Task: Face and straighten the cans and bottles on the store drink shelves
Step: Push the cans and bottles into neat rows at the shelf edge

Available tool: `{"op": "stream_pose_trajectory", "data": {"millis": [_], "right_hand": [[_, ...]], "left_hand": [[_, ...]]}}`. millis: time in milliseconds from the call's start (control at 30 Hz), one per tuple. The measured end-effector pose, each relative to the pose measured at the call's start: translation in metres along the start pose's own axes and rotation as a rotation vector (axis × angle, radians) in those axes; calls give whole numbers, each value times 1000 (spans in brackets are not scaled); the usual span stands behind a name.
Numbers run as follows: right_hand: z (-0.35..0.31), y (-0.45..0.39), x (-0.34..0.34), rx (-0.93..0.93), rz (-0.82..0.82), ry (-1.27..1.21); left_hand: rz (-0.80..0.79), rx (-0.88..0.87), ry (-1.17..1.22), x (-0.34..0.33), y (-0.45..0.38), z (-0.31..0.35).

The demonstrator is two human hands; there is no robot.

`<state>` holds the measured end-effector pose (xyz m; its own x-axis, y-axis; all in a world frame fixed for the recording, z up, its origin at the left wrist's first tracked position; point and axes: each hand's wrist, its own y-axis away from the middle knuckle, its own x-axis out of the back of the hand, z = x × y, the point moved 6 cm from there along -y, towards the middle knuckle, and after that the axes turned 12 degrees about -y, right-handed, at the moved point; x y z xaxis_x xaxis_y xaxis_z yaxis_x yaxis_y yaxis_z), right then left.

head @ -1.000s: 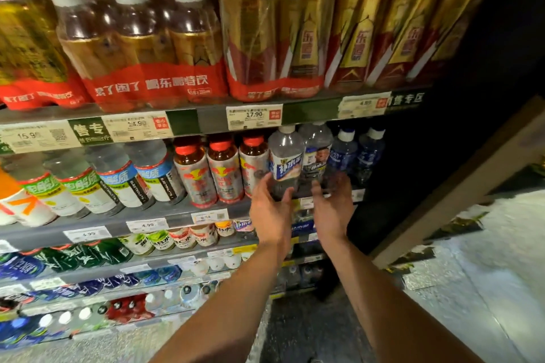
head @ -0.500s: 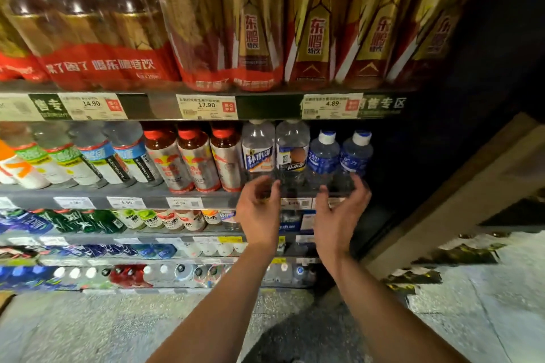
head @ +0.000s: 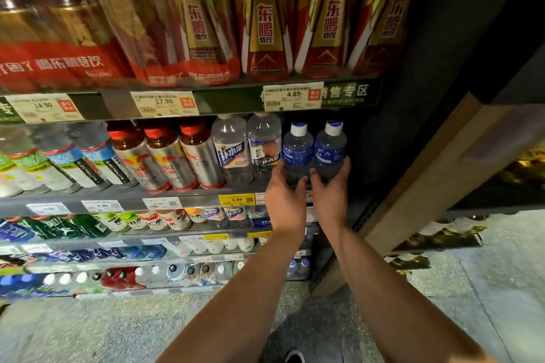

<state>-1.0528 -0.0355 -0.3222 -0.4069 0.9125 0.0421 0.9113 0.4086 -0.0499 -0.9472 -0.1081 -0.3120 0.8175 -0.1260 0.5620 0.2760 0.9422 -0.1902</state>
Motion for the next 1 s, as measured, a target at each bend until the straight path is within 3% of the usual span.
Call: {"op": "stream_pose_trajectory", "data": {"millis": [467,633,833,1000], "right_hand": [[1,-7,4,42,21,-33],[0,2,8,40,-4,7],[-1,57,16,128,71,-1],[23,108,-7,146,14,94]], "left_hand": [[48,87,0,-2,-9,-6],[45,38,18,10,-2,-12],[59,-40,16,56,26,-52],[7,5,-4,101,39,-116]]}}
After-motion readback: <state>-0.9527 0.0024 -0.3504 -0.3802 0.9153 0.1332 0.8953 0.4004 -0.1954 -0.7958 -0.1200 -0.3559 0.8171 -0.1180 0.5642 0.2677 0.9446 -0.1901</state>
